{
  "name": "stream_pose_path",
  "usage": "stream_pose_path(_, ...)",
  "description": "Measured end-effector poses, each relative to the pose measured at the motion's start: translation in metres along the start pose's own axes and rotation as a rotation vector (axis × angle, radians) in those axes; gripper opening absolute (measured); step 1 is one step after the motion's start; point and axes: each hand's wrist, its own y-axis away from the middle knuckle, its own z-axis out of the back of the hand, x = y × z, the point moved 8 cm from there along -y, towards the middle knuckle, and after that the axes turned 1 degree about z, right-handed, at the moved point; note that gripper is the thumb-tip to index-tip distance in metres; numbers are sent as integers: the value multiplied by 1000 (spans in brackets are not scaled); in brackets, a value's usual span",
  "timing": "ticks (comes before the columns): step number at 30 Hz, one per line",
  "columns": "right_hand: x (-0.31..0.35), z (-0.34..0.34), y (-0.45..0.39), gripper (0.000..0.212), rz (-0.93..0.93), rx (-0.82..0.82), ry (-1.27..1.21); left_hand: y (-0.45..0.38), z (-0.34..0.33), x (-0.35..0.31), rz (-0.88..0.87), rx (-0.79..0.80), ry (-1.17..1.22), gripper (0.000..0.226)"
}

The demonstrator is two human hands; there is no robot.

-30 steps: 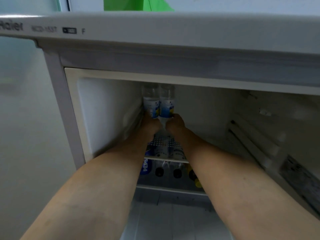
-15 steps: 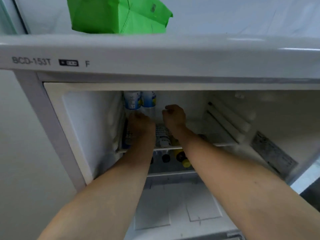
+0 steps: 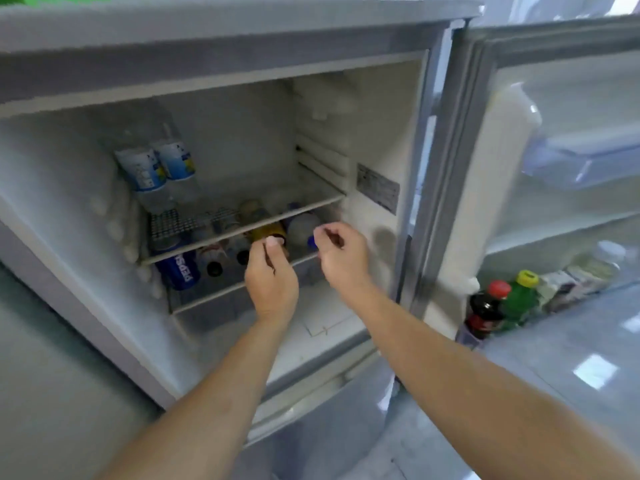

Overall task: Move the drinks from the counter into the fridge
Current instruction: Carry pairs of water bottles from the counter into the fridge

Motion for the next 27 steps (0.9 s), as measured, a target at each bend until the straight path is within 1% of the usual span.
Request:
stream_pose_path(2, -17, 45, 39, 12, -47, -25, 10, 49, -15, -10, -26, 95, -12, 23)
stream_pose_path(3, -29, 76, 66, 11, -89, -68, 23, 81, -25, -15, -21, 167, -19, 22)
stream_pose_path(5, -48, 120, 105, 7, -157, -136, 43, 119, -36, -18, -32, 266, -22, 21)
stream_pose_path(8, -76, 181, 159, 9, -282, -222, 113, 159, -44, -18, -58, 346, -1, 26)
stream_pose_path(11, -101, 270, 219, 10, -427, -384, 181, 223, -64, -10, -33, 523, -47, 28)
stream_pose_path(15, -139, 357, 298, 10, -617, -567, 181, 289, -85, 53, 141, 829, -183, 23)
stream_pose_path(18, -166, 397, 356, 10, -762, -685, 152, 332, -88, 116, 309, 1079, -357, 26)
stream_pose_path(21, -186, 423, 415, 12, -906, -802, 125, 371, -72, 183, 495, 1289, -537, 22)
stream_pose_path(24, -199, 434, 467, 16, -1054, -855, 83, 390, -43, 228, 619, 1376, -669, 27)
stream_pose_path(27, -210, 434, 515, 18, -1193, -901, 12, 392, -19, 251, 725, 1376, -766, 26)
